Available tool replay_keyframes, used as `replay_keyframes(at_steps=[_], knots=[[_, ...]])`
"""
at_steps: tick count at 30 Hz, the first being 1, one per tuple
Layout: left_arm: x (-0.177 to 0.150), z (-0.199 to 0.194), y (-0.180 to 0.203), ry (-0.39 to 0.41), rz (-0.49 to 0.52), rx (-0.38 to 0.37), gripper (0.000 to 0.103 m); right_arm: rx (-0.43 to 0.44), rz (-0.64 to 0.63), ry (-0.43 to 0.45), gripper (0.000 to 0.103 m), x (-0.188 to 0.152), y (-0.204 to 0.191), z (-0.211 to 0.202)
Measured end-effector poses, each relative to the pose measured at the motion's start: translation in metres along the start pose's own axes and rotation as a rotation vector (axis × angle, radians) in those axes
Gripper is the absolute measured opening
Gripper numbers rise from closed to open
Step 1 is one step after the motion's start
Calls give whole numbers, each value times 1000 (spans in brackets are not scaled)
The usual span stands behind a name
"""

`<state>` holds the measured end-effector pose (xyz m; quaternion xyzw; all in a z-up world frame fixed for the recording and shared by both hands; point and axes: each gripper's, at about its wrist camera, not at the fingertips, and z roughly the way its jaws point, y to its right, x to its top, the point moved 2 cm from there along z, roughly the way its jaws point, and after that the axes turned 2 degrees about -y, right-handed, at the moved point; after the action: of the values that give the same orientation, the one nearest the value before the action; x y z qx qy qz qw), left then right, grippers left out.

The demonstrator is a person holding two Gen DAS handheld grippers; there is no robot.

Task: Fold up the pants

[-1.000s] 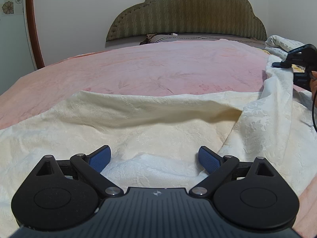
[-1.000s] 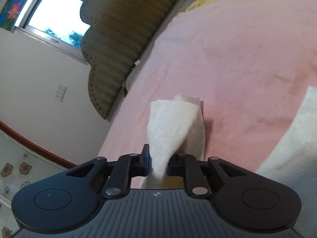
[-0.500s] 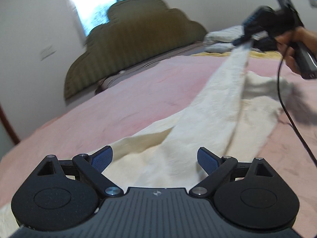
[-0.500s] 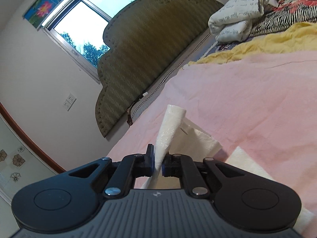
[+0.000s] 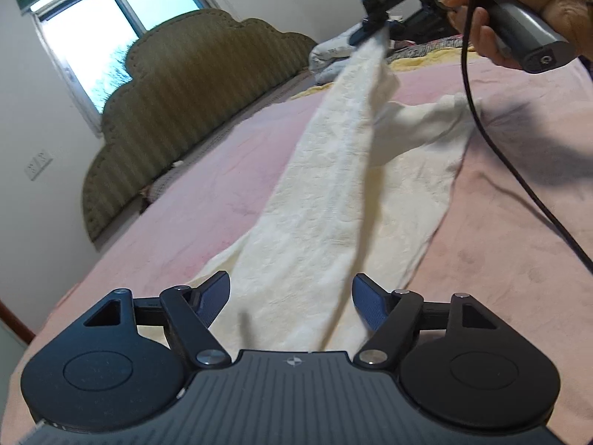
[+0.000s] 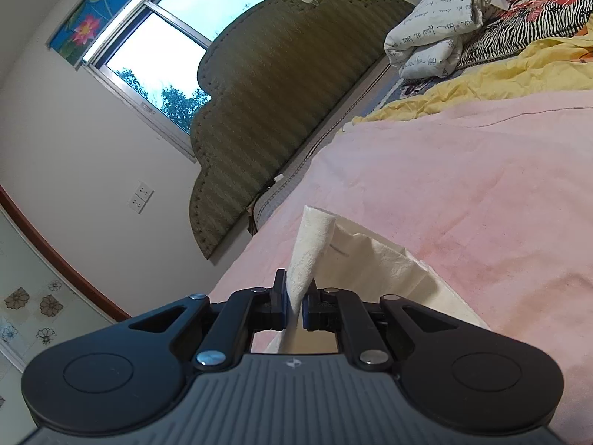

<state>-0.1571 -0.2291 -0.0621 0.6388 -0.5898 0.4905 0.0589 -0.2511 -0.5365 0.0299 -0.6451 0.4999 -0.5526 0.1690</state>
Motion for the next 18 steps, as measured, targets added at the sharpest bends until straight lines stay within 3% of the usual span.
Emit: replay_keyframes(at_steps=[2,4,6,8,12,15,18], knots=[[4,3,5,9,7,8,74,29,7,13,8,2,-3,-3],[7,10,7,-7,11,29,61,52,3,26,8,5,-7,-7],[9,21,5,-59,-23,25,25,64,-12,37,8,7,-12,-11],[5,23,-6,-92,-112,-26,8,69,-35,44,8,8,-16,-15],[0,14,-32,-72,-241,-74,5,35,-64,38,8,7,-12,-13],[4,12,-56,-56,-294,-27,6,27,-3,-15,8,10,0,5],[16,7,-95,2,-398,80,7,50,3,-55,8,18,-8,28]])
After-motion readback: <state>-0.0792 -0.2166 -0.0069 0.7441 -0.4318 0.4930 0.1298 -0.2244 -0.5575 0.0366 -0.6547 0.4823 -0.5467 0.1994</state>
